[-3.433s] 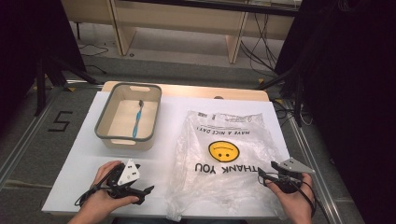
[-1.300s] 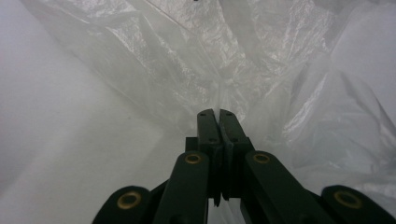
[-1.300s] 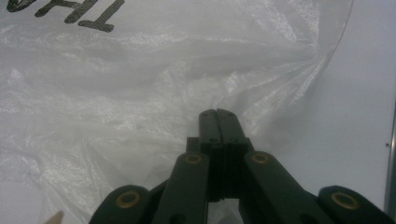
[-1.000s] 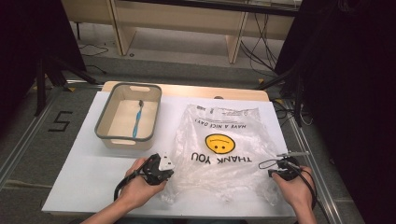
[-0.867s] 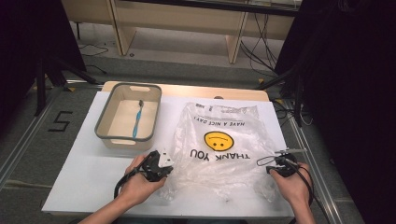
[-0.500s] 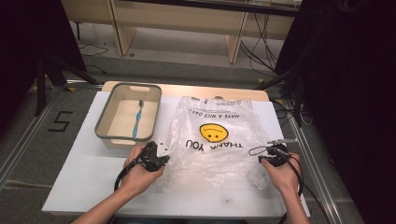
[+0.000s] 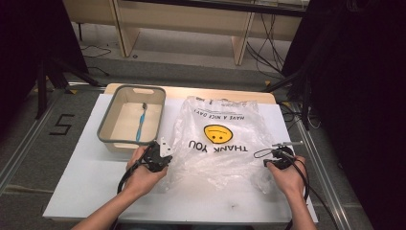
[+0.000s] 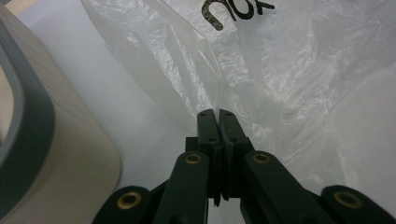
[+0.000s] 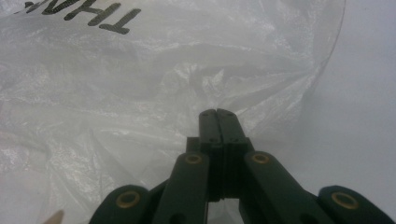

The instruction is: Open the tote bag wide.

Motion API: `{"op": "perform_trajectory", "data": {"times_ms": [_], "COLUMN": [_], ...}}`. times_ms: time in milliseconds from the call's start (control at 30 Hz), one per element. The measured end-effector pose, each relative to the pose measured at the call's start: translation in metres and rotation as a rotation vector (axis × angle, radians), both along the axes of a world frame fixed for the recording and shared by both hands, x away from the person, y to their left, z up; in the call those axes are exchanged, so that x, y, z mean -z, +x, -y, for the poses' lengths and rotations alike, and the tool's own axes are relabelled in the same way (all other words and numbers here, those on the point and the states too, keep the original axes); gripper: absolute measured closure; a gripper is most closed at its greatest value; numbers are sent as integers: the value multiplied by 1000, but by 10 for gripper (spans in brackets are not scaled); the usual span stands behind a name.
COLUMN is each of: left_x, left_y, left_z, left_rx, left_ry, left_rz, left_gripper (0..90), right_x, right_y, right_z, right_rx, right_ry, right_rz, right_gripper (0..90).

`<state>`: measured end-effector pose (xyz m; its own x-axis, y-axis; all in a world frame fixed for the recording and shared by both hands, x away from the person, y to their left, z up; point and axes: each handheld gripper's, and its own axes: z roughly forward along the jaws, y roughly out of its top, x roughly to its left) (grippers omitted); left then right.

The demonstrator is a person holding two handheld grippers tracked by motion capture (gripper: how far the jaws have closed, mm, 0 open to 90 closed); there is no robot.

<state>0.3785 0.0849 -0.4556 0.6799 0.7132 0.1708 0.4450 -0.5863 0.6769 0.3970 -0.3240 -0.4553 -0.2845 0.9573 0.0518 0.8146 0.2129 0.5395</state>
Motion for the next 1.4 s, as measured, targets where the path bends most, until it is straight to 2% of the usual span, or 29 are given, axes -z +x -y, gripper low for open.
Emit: {"op": "perform_trajectory", "data": {"times_ms": [167, 267, 367, 400, 433, 467, 500, 633, 800, 900, 933, 967, 1033, 1100, 1167, 1200, 1300, 1333, 1367, 1400], "left_x": [0, 0, 0, 1, 1, 1, 0, -3, -6, -10, -10, -12, -13, -15, -15, -15, -15, -15, -16, -17], "left_y": [0, 1, 3, 4, 4, 5, 7, 11, 22, 36, 36, 43, 46, 52, 56, 57, 59, 58, 58, 57], "left_z": [0, -1, -1, 0, 2, 4, 9, 18, 33, 45, 45, 48, 50, 51, 51, 51, 51, 51, 51, 51], "left_rx": [-2, -5, -12, -13, -12, -14, -11, -15, -18, -31, -31, -46, -52, -77, -90, -94, -99, -101, -103, -102], "left_ry": [7, 11, 14, 10, 11, 15, 32, 29, 50, 47, 47, 33, 38, 19, 23, 21, 30, 25, 24, 27], "left_rz": [9, 13, 23, 28, 30, 35, 51, 64, 96, 106, 106, 109, 115, 122, 137, 139, 168, 173, 187, 196], "left_gripper": [890, 889, 888, 888, 888, 888, 888, 889, 889, 889, 889, 889, 887, 885, 883, 875, 762, 762, 646, 646], "right_x": [2, -1, -6, -6, -8, -8, -7, -5, -6, -8, -8, -7, -7, -5, -5, -4, -1, -1, 0, 0], "right_y": [-4, -13, -26, -26, -36, -36, -45, -56, -64, -69, -69, -70, -70, -70, -70, -70, -69, -69, -68, -68], "right_z": [-2, -2, -4, -4, -5, -5, -5, -4, -7, -12, -13, -15, -18, -22, -23, -24, -31, -31, -33, -33], "right_rx": [-18, -32, -54, -54, -71, -71, -80, -90, -118, -147, -152, -163, -178, -193, -203, -211, -236, -236, -238, -238], "right_ry": [-3, 0, 3, 3, 13, 13, 26, 22, 32, 43, 41, 41, 42, 48, 53, 54, 49, 49, 56, 56], "right_rz": [-28, -65, -82, -82, -100, -100, -110, -121, -131, -137, -140, -143, -151, -157, -161, -167, -172, -172, -170, -170], "right_gripper": [900, 900, 900, 900, 900, 900, 900, 900, 900, 900, 900, 900, 900, 896, 896, 896, 886, 886, 863, 863]}}
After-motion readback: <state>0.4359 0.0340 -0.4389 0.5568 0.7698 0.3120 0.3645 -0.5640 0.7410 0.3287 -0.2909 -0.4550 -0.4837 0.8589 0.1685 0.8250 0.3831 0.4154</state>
